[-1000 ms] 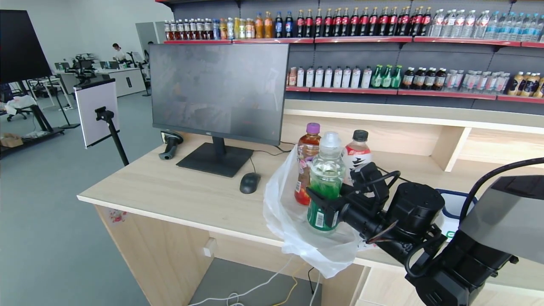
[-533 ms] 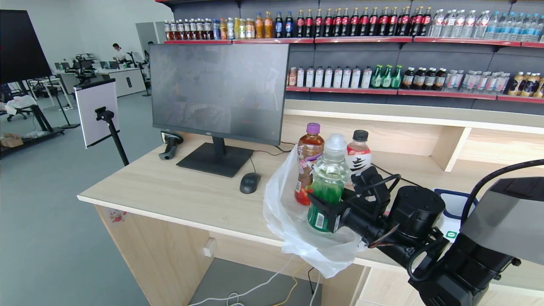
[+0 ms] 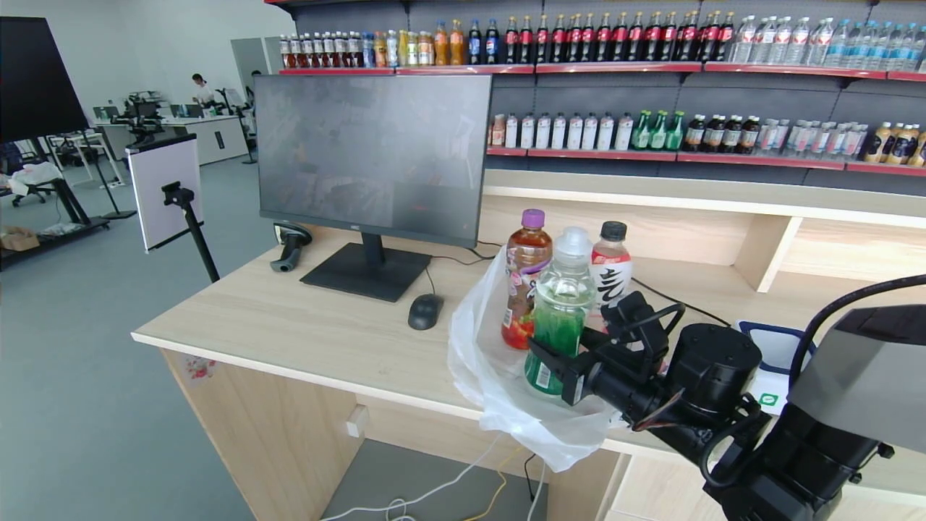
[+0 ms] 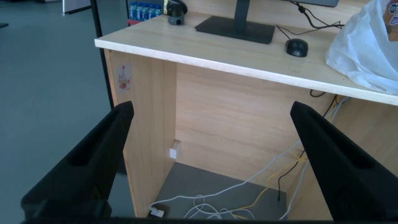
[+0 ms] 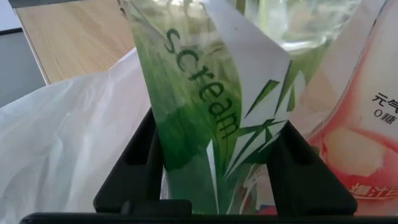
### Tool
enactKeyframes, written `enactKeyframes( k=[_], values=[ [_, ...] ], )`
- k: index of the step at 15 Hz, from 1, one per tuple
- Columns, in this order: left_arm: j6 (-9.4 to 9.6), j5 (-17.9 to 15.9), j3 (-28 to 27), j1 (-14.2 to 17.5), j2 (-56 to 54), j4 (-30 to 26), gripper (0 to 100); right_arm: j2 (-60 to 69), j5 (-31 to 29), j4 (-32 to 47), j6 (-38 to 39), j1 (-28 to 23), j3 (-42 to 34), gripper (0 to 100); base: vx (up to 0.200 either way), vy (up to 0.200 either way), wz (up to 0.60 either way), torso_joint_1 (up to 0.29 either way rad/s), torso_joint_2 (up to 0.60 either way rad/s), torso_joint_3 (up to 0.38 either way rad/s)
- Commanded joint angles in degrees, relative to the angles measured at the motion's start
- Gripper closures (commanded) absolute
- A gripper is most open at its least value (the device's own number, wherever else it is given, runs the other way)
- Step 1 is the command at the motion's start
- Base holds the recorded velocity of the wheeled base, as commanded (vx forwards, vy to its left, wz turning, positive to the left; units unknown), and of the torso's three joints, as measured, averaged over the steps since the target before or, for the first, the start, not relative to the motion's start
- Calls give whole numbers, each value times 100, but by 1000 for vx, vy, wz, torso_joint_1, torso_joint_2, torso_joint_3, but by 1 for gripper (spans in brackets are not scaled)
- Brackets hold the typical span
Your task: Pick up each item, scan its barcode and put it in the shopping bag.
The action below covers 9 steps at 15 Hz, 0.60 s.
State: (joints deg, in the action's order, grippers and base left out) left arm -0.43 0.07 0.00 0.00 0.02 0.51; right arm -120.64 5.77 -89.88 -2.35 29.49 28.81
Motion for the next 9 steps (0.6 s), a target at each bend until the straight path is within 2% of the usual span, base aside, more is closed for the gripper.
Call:
enactKeyframes(
  k=[1,9],
  values=[
    [8,1,0,0,-2,2,0,-4,-5,-12,-2,-13,-15,0,0,0,0,0,0,0],
    [8,1,0,0,-2,2,0,128,-5,-12,33,-84,-51,0,0,0,0,0,0,0]
  ],
)
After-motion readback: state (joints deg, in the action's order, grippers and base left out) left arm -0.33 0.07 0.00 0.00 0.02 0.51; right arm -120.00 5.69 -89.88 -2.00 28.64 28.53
